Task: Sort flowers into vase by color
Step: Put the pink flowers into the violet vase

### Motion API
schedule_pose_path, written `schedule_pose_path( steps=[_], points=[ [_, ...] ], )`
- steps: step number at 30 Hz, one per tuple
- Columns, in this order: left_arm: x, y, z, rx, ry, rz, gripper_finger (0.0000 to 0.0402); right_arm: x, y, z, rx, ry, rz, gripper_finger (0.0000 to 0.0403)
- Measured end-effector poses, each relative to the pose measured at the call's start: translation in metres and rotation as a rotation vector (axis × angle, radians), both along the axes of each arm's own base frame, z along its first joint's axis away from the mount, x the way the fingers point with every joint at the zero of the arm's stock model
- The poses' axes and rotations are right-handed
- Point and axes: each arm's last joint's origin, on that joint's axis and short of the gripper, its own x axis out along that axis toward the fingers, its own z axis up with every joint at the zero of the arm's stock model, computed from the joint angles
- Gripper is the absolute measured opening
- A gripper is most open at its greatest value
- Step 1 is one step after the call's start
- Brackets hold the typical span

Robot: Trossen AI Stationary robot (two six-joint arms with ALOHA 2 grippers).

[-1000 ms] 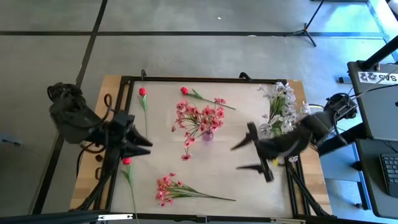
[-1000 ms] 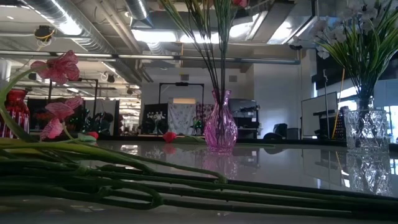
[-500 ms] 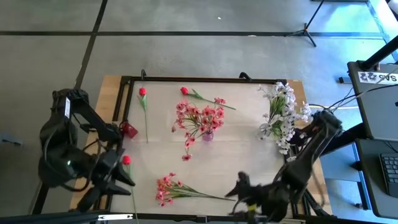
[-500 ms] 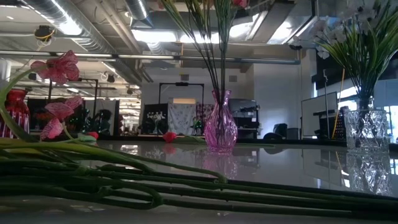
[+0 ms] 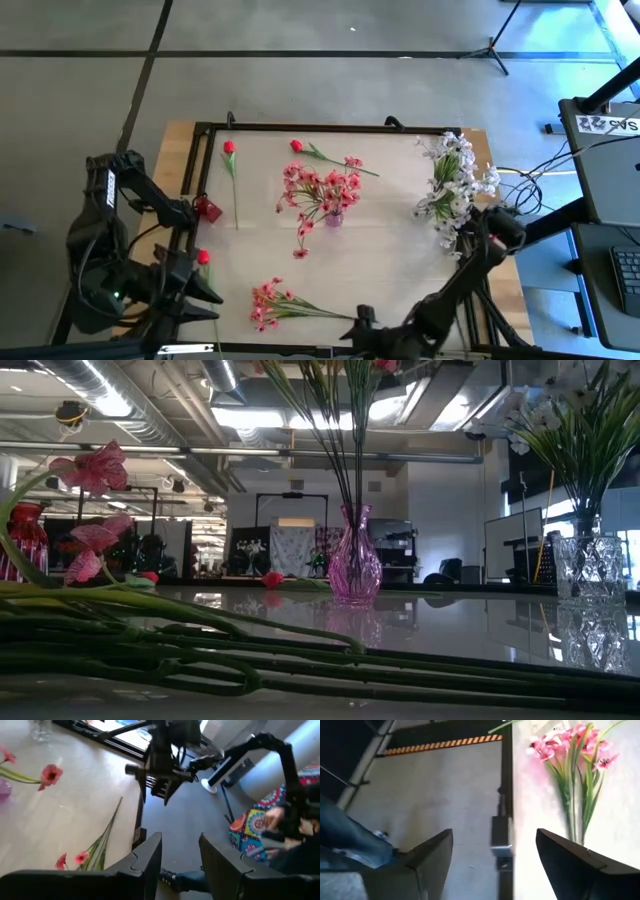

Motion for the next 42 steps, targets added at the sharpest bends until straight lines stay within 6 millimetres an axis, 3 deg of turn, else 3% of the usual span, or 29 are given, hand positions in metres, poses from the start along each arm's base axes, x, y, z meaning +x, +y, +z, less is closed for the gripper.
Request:
schedule_pose_path(
  steps=[12, 22, 28, 31, 35, 42],
  points=[
    [0.004, 0.005, -0.001, -0.014, -0.037, 0.139, 0.0130, 0.044, -0.028, -0.024, -0.146, -0.035, -0.025, 0.0284],
    [0.018, 0.023, -0.008, 0.046, 0.013, 0.251, 0.0130, 0.101, -0.062, -0.081, -0.189, -0.047, -0.054, 0.0284],
    [0.022, 0.031, -0.013, 0.094, 0.048, 0.290, 0.0130, 0.117, -0.079, -0.117, -0.227, 0.022, -0.003, 0.0275],
    [0.022, 0.033, -0.013, 0.103, 0.053, 0.297, 0.0130, 0.117, -0.079, -0.130, -0.237, 0.055, 0.028, 0.0245],
    [0.022, 0.033, -0.014, 0.109, 0.055, 0.296, 0.0130, 0.114, -0.079, -0.131, -0.256, 0.095, 0.031, 0.0174],
    [0.021, 0.035, -0.015, 0.130, 0.066, 0.295, 0.0130, 0.098, -0.088, -0.108, -0.246, 0.230, -0.016, 0.0018]
  ],
)
